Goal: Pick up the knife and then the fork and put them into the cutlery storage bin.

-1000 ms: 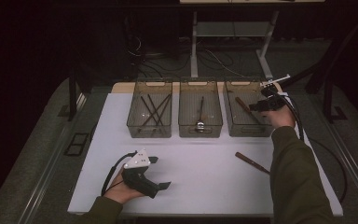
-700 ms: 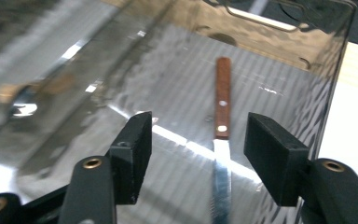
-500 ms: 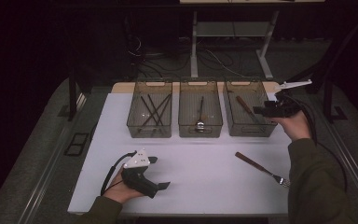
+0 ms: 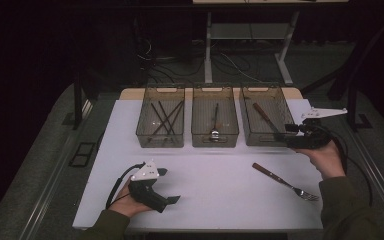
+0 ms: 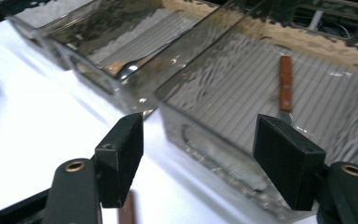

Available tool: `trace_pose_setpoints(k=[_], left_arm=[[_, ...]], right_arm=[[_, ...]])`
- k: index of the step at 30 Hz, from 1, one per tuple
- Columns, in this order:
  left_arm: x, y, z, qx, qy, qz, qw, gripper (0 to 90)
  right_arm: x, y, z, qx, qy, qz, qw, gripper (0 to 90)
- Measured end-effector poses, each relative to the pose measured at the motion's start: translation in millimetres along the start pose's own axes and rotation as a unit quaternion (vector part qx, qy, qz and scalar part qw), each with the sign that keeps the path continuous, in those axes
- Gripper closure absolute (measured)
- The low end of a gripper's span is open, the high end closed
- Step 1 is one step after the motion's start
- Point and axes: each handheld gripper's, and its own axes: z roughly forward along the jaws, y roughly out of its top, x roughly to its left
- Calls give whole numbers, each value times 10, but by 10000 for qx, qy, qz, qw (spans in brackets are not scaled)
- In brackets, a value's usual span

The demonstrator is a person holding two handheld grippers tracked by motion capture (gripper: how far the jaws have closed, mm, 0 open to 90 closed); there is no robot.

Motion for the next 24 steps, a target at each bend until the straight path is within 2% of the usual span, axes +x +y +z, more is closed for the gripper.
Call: trace_pose_setpoints(k=[4, 12, 24], left_arm=[[-4, 1, 6, 5, 21, -4, 10000, 0], [-4, 7, 8, -22, 50, -23, 10000, 0], [-22, 7, 16, -19, 36, -60, 10000, 0]], right_arm=[[102, -94, -27, 27, 119, -151, 9998, 320], [262, -262, -68, 178, 335, -297, 9988, 298], [326, -521, -99, 452, 411, -388, 9974, 297]])
